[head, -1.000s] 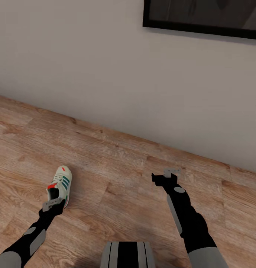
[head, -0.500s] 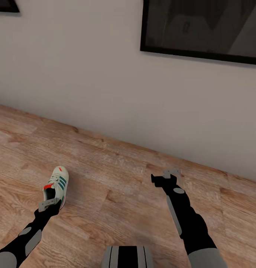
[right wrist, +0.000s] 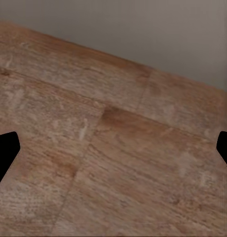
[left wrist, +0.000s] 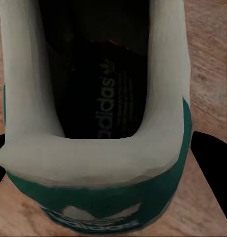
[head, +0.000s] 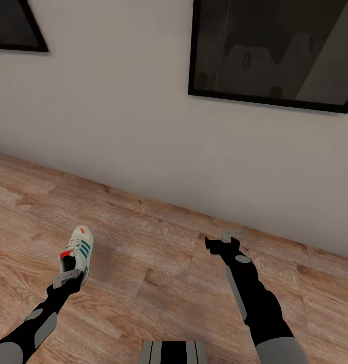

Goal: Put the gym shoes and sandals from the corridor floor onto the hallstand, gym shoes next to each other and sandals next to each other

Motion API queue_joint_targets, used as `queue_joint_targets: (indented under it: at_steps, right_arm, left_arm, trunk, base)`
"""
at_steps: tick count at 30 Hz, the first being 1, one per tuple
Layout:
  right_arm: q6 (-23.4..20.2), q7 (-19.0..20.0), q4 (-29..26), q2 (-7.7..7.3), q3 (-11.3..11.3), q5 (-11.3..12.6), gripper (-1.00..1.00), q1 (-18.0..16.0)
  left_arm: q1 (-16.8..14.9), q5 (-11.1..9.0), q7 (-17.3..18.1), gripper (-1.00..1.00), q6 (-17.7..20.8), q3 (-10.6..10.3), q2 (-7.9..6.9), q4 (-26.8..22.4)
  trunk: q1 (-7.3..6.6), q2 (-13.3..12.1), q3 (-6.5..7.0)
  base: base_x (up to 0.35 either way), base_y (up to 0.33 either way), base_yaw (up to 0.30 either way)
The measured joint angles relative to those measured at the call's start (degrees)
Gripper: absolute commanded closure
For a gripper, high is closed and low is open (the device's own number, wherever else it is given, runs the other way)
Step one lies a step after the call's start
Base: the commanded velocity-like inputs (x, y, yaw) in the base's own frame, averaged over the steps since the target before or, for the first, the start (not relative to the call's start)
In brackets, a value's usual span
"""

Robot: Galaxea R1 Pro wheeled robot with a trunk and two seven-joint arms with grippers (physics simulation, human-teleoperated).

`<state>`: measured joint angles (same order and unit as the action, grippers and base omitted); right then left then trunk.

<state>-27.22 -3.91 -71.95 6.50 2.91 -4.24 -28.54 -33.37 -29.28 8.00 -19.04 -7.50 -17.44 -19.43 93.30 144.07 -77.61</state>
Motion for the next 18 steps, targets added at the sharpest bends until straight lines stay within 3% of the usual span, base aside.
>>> queue_joint_targets:
  at_steps: [18]
  right_arm:
    - [0.0, 0.1, 0.2, 0.0, 0.0, 0.0, -1.0, 0.0]
  left_arm:
    - [0.0, 0.0, 0.0, 1.0, -0.1, 0.0, 0.0, 0.3]
  trunk:
    - [-0.46, -0.2, 5.68]
  base:
    - [0.0, 0.0, 0.0]
